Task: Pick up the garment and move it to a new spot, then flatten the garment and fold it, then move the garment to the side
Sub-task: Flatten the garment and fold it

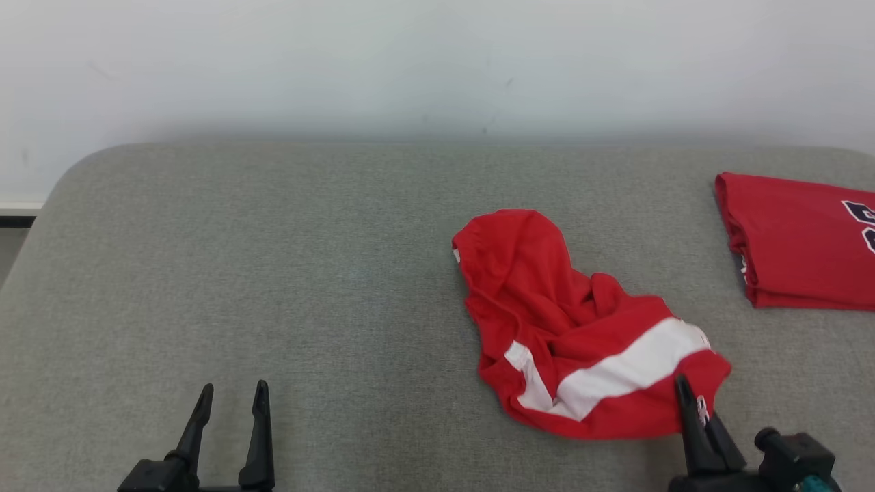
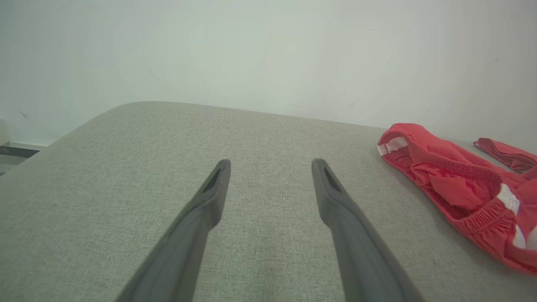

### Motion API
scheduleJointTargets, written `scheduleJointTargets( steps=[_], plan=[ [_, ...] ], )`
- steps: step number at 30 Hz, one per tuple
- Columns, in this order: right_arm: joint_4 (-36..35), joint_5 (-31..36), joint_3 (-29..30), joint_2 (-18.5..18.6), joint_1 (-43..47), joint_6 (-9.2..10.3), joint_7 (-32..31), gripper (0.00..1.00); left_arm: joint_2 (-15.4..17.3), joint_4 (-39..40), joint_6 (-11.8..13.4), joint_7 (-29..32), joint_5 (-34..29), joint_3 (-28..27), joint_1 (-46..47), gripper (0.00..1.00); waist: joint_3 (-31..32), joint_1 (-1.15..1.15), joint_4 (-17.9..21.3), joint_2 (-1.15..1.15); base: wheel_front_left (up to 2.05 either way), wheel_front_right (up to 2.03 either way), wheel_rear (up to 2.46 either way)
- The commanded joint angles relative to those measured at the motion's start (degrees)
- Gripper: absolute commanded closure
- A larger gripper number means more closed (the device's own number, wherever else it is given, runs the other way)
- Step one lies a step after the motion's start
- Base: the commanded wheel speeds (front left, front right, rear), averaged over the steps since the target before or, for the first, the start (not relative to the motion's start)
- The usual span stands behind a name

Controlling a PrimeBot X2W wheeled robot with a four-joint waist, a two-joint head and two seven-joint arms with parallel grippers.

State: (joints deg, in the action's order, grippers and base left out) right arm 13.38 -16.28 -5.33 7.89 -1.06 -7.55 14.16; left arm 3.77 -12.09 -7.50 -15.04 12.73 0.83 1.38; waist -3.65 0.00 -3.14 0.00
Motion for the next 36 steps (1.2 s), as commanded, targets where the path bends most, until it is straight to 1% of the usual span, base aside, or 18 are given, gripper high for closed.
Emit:
scheduleJointTargets(
  steps=[1,2,3,8,14,15,21,27,32,36],
  plan=[
    [0.6,0.7,1.4,-0.9,1.7,0.15,-0.5,1.00,0.0,0.2,0.0,-0.2,-0.5,-0.1,0.2,0.00,-0.3,0.00,1.1,0.00,0.00,0.00,0.00],
    [1.1,1.1,1.9,-1.1,2.1,0.15,-0.6,0.85,-0.1,0.2,0.0,-0.2,-0.6,-0.1,0.1,0.00,-0.3,0.00,1.4,0.00,0.00,0.00,0.00],
    [1.7,1.3,2.5,-1.3,2.4,0.15,-0.8,0.00,-0.1,0.2,0.0,-0.2,-0.7,0.0,0.1,0.00,-0.3,0.00,1.5,0.00,0.00,0.00,0.00],
    [2.4,2.4,5.6,-2.3,2.4,0.15,0.0,0.00,-0.1,0.3,0.0,-0.2,-0.8,-0.4,-0.5,0.00,0.3,0.00,2.0,0.00,0.00,0.00,0.00],
    [-2.2,3.9,8.5,-3.1,2.2,0.15,0.8,0.00,0.1,0.7,0.0,-0.2,-1.4,-0.7,-1.2,0.00,1.2,0.00,2.1,0.00,0.00,0.00,0.00],
    [-2.2,3.9,8.5,-3.1,2.2,0.15,0.8,0.00,0.1,0.7,0.0,-0.2,-1.4,-0.7,-1.2,0.00,1.2,0.00,2.1,0.00,0.00,0.00,0.00],
    [-8.5,4.7,7.3,-3.8,3.0,0.15,1.1,0.00,0.6,1.5,0.0,-0.2,-1.5,-1.2,-1.8,0.00,1.6,0.00,2.1,0.00,0.00,0.00,0.00],
    [-12.9,4.7,6.7,-4.6,5.7,0.15,1.1,0.00,0.6,2.4,0.2,-0.2,-1.8,-1.3,-3.1,0.00,2.0,0.00,2.1,0.00,0.00,0.00,0.00],
    [-13.4,4.4,5.9,-4.8,6.8,0.15,1.1,0.00,0.8,2.5,0.2,-0.2,-2.4,-0.9,-3.1,0.00,1.8,0.00,2.7,0.00,0.00,0.00,0.00],
    [-12.3,4.1,5.1,-4.9,6.2,0.15,1.1,0.00,1.3,2.1,0.1,-0.2,-3.1,2.1,-1.0,0.00,1.4,0.00,3.7,0.00,0.00,0.00,0.00]
  ],
)
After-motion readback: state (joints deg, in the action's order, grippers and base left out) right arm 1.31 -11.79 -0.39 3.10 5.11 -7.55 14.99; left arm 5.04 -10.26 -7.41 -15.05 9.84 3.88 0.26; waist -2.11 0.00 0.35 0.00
